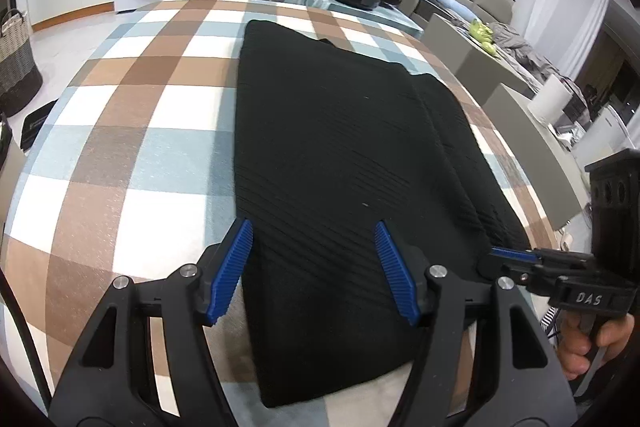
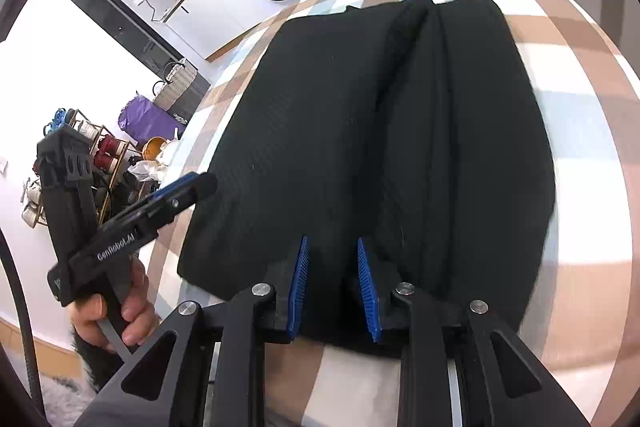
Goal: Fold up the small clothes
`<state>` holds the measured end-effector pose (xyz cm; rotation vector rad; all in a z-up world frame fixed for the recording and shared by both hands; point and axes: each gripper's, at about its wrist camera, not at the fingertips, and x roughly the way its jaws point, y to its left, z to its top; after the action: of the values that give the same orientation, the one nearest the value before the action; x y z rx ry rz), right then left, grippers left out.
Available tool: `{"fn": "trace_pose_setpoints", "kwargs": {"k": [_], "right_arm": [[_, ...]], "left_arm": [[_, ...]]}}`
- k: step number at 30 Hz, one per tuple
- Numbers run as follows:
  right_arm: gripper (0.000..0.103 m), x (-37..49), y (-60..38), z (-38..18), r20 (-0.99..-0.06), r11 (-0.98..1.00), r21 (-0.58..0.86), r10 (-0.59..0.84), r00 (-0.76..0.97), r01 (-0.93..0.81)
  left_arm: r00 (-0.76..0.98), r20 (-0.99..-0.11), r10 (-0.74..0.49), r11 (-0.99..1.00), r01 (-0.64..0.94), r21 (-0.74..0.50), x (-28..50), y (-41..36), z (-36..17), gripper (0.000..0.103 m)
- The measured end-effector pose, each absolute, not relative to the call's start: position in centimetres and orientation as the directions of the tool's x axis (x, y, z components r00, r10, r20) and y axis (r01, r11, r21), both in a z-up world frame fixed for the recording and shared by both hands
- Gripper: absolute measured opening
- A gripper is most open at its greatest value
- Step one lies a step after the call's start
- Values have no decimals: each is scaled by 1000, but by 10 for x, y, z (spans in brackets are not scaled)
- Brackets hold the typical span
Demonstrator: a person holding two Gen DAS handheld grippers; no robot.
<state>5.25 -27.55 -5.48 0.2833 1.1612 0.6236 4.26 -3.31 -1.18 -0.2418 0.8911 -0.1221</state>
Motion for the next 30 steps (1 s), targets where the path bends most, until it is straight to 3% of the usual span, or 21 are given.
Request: {"fn": "trace_pose_setpoints", "kwargs": {"k": [9,16,20,26,30], "right_arm": [[28,36,-273,-55,-765,836,480,547,340,-266],[43,24,-260,-57,-765,868,429,497,410,-250],[57,18,-255,-60,-747,859,430,511,425,-276],[67,23,-258,-62,-725,817,479,574,380,-321],[68,21,-256,-60,-719,816,470,575,390,-338]], "left_arm": [[594,-751,-289,956,144,-255,11,-65,-8,64],[520,-797,-308,950,210,-230,10,-81,-17,64],[513,-815,-270,961,203,-190,6,-81,-19,64],[527,-816,-237,971,157,-180,0,-77,-19,64],[543,-809,-225,974,144,-175,-6,-74,-14,64]]}}
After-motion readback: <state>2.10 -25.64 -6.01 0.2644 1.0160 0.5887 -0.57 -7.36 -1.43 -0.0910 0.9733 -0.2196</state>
